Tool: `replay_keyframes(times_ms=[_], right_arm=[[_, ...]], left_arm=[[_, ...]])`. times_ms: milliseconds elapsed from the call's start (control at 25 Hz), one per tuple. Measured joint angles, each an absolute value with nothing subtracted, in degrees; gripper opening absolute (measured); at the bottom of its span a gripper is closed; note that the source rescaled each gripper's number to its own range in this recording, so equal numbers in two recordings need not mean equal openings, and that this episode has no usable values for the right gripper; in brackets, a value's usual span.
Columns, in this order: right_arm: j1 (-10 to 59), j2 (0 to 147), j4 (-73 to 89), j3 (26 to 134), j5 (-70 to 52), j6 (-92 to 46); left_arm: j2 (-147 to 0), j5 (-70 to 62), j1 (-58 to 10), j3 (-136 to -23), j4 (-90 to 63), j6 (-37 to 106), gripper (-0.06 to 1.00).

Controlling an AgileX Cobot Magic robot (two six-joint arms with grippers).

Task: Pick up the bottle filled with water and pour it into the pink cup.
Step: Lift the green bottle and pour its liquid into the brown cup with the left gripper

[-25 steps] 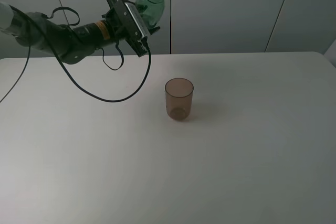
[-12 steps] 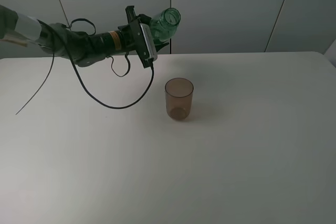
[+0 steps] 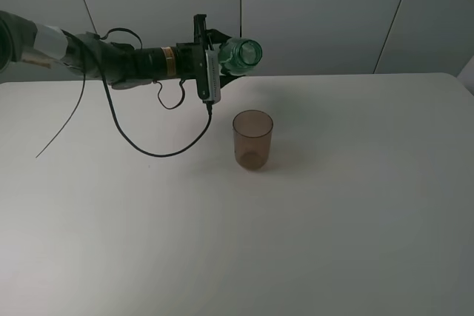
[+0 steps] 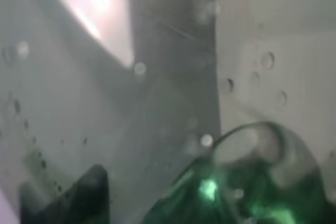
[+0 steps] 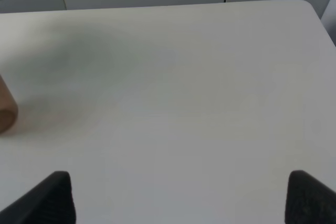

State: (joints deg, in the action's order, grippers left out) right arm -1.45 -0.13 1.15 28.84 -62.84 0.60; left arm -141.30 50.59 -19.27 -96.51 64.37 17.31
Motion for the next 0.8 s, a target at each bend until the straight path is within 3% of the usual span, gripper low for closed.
replay_keyframes(times_ms=[800], right_arm=[[-1.45,-0.13,1.15,28.84,-62.84,0.60]], left_arm=[[-142.64,51.34,-18.92,-97.85,69.37,28.67,0.03]])
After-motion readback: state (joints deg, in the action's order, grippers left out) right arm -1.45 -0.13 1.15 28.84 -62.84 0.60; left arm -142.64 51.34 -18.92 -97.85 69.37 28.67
